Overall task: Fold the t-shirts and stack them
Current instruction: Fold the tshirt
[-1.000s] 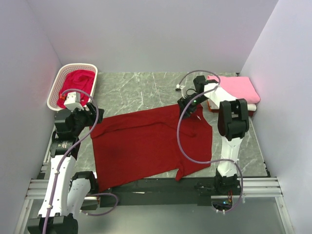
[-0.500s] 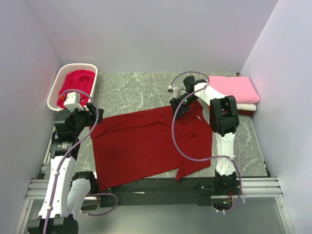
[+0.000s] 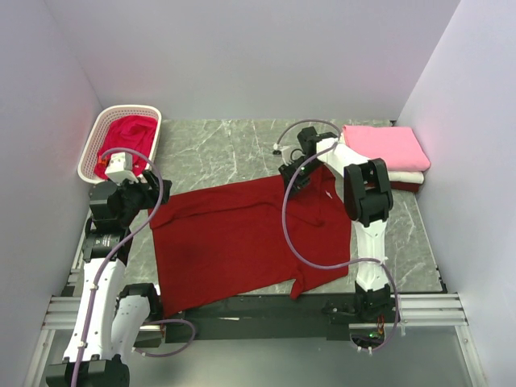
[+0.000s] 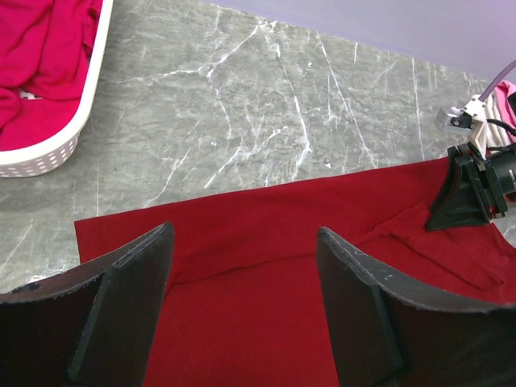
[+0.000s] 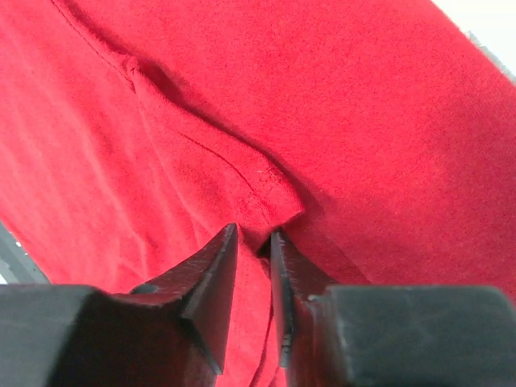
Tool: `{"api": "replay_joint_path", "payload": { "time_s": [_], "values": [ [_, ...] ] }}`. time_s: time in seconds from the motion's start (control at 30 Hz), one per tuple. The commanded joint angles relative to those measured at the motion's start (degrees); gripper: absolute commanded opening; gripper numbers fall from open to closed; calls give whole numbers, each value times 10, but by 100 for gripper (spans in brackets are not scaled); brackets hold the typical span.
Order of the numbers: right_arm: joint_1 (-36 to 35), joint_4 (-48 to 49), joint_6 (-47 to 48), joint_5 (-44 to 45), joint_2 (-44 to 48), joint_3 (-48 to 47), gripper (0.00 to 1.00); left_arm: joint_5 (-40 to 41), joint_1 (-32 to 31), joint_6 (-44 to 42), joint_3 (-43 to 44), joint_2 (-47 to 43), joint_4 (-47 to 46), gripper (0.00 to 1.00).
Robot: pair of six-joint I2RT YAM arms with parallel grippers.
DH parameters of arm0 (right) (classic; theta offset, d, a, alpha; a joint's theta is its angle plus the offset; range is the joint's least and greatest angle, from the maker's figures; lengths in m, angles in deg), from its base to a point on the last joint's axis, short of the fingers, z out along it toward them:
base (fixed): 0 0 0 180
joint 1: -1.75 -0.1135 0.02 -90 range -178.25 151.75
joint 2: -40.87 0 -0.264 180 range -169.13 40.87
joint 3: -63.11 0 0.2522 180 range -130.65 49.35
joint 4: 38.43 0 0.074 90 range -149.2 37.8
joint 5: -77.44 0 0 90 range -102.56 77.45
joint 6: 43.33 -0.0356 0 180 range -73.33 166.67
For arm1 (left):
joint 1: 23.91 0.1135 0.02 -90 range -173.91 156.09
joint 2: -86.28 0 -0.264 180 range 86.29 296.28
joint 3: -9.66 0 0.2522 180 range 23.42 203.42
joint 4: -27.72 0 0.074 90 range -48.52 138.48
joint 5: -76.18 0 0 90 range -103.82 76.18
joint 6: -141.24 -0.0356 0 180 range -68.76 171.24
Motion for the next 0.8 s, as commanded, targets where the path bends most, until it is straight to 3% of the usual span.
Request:
{"api": "replay_joint_path", "payload": {
  "time_s": [0.0, 0.17, 0.4, 0.5, 0.63, 0.77],
  "values": [
    [-4, -9, 6, -10, 48, 10, 28, -4, 0, -9, 11, -3, -22, 76],
    [-17, -9, 17, -5, 75, 46, 13, -6, -1, -9, 10, -4, -22, 76],
    [-73, 8, 41, 12, 131, 130, 12, -5, -1, -9, 10, -3, -22, 76],
    [-116, 9, 60, 28, 155, 169, 17, -3, -1, -9, 10, -3, -22, 76],
    [-169, 20, 60, 59, 188, 204, 39, -5, -1, -8, 10, -2, -22, 76],
    [-190, 10, 49, 53, 204, 187, 48, -4, -1, -9, 10, 1, -21, 76]
  ]
}}
